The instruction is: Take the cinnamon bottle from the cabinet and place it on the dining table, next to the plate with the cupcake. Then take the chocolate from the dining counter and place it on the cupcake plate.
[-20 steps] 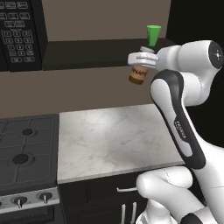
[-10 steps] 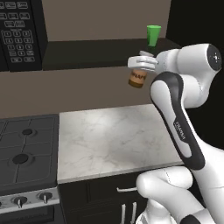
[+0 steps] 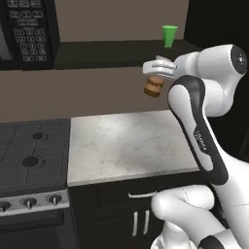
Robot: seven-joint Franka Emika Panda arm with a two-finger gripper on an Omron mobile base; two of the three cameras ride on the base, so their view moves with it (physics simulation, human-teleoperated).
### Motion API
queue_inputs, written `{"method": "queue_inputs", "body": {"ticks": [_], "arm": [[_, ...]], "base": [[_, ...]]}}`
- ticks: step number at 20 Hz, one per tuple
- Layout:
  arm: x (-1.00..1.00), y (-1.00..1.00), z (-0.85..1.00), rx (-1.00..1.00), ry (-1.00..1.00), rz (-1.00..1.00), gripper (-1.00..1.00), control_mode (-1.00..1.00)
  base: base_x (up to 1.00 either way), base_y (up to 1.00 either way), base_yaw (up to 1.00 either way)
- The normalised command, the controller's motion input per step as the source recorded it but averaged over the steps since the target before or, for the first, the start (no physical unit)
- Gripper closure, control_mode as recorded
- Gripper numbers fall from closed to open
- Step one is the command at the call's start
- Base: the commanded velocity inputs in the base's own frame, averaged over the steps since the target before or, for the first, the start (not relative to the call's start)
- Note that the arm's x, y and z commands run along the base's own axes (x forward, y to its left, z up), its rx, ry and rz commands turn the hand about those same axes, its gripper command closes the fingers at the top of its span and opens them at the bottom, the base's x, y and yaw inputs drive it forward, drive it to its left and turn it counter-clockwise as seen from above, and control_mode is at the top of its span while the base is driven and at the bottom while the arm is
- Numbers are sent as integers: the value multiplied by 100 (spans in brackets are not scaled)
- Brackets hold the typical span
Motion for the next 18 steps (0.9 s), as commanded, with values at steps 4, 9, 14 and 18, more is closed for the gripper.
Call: {"method": "queue_inputs", "body": {"ticks": [4,9,14,18], "arm": [[0,0,0,0,0,0,100,100],[0,0,0,0,0,0,100,100],[0,0,0,0,0,0,100,100],[0,0,0,0,0,0,100,100]], "base": [[-72,0,25],[-47,0,38],[-24,10,57],[-10,10,63]]}}
